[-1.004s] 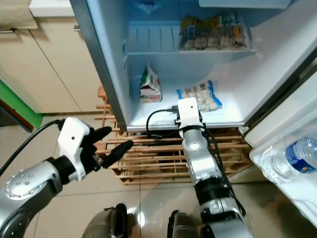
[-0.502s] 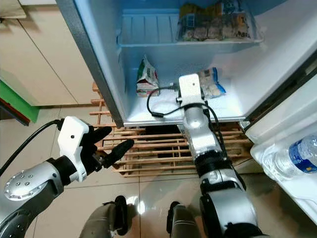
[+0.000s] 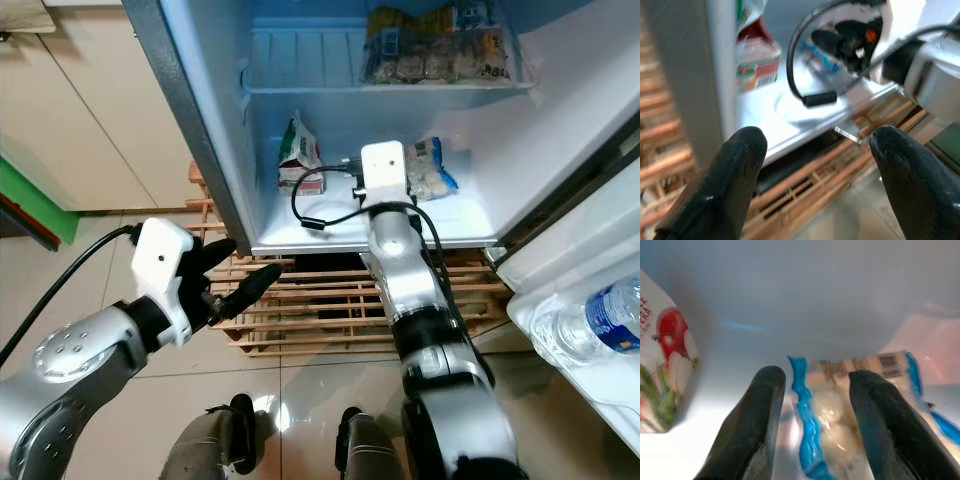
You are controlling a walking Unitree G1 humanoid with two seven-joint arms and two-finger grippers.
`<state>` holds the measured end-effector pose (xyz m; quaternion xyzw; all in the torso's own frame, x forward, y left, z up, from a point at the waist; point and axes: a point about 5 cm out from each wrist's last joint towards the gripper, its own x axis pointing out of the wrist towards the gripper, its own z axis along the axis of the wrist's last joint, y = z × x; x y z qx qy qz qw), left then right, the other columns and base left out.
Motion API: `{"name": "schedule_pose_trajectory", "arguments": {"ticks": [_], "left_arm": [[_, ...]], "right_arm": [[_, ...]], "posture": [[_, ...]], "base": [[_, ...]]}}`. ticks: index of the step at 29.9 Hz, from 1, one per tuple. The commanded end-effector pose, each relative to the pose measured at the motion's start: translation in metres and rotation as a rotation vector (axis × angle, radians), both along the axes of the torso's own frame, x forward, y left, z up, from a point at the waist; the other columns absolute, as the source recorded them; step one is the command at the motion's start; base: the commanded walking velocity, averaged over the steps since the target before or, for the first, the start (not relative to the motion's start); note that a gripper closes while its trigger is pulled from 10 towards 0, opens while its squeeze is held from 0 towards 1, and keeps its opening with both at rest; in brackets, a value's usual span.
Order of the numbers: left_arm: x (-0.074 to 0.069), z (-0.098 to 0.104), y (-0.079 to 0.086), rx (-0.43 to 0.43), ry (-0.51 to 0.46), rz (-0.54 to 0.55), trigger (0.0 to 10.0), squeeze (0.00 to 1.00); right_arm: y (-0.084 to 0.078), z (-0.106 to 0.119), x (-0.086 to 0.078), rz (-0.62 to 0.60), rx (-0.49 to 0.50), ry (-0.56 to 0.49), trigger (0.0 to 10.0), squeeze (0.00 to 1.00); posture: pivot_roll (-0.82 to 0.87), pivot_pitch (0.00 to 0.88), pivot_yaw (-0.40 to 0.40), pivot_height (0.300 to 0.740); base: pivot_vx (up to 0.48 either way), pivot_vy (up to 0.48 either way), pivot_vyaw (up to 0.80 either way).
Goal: Restocking fridge
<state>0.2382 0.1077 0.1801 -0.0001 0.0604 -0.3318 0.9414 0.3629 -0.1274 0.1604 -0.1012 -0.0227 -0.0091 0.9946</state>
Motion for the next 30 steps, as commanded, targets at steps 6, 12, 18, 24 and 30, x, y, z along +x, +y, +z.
{"name": "schedule_pose_trajectory", "arguments": {"ticks": [6,12,18,24,30], "left_arm": [[0.023,-0.013,0.000,-0.100,-0.002,0.155,10.0,0.00],[0.032,-0.048,0.049,-0.031,0.014,0.490,10.0,0.00],[0.047,-0.037,0.042,0.007,-0.078,0.487,10.0,1.00],[0.056,-0.034,0.035,-0.002,-0.127,0.476,10.0,1.00],[0.059,-0.040,0.032,-0.008,-0.106,0.494,10.0,0.00]], "right_arm": [[0.003,0.018,-0.041,0.091,0.076,-0.180,10.0,0.13],[-0.032,-0.035,-0.091,0.057,0.141,-0.054,10.0,0.13],[-0.055,-0.052,-0.110,-0.022,0.174,-0.028,10.0,0.71],[-0.056,-0.057,-0.101,-0.002,0.209,-0.006,10.0,1.00],[-0.055,-0.061,-0.096,0.014,0.185,0.035,10.0,1.00]], "posture": [[-0.07,0.018,-0.008,0.740],[-0.14,0.000,0.039,0.740],[-0.15,0.000,0.053,0.740],[-0.14,0.000,0.046,0.740],[-0.14,0.000,0.037,0.740]], "base": [[0.000,0.000,0.00],[0.000,0.000,0.00],[0.000,0.000,0.00],[0.000,0.000,0.00],[0.000,0.000,0.00]]}}
